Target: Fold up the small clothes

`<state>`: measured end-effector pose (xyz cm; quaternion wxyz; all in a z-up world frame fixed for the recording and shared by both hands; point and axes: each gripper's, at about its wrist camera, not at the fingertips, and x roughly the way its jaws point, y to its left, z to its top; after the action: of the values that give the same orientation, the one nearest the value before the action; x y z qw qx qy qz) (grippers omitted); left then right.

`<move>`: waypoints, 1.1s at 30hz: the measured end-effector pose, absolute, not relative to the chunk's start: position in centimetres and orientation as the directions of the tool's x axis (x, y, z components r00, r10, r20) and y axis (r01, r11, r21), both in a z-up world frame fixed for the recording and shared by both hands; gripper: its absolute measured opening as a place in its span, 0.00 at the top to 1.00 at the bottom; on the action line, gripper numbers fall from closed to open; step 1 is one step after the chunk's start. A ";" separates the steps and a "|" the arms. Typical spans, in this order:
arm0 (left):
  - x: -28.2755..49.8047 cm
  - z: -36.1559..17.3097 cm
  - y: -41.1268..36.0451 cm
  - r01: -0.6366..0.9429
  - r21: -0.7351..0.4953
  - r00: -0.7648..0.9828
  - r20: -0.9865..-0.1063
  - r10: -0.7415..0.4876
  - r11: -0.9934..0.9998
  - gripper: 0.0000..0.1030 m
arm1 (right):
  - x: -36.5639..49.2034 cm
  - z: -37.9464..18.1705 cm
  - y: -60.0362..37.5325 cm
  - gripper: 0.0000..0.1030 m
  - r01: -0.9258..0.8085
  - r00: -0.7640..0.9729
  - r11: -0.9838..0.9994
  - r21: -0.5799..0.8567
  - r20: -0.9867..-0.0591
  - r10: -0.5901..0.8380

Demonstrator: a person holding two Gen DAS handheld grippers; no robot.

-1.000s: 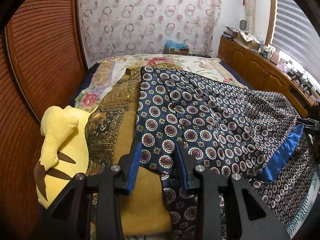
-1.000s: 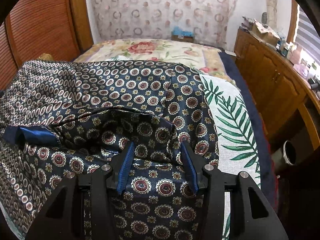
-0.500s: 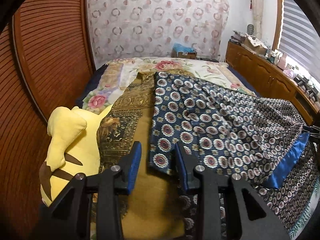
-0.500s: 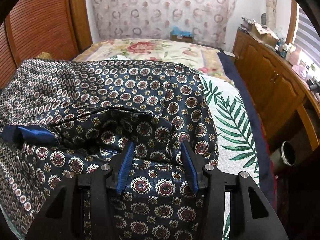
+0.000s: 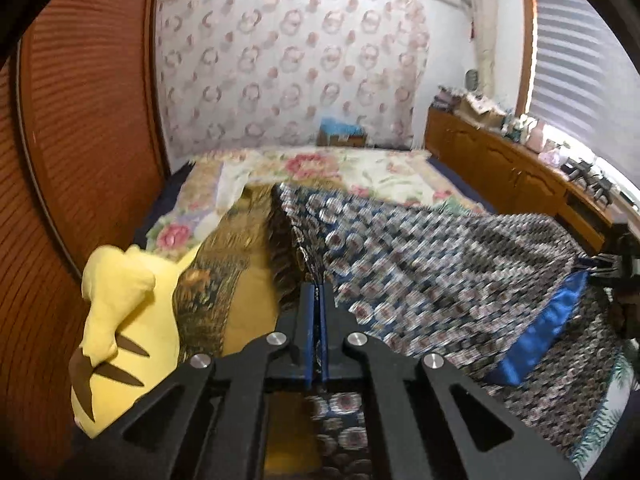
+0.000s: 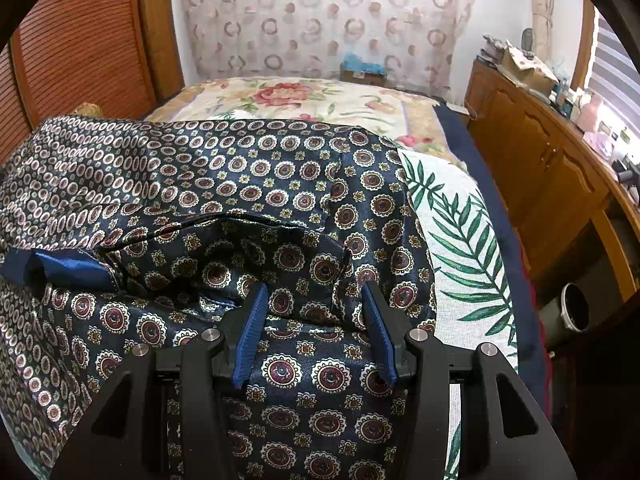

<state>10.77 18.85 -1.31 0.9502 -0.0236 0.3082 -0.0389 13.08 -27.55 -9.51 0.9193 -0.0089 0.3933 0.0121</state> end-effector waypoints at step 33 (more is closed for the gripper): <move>0.5 1.5 17.5 0.053 -0.136 0.869 -0.482 -0.113 0.989 1.00 | 1.5 0.2 -30.3 0.98 -0.134 0.865 0.991 -0.025 -0.491 0.105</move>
<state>0.46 17.50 1.54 0.9648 -0.0591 0.2526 -0.0429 1.53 -30.27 0.21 0.9652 -0.0290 0.2526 0.0618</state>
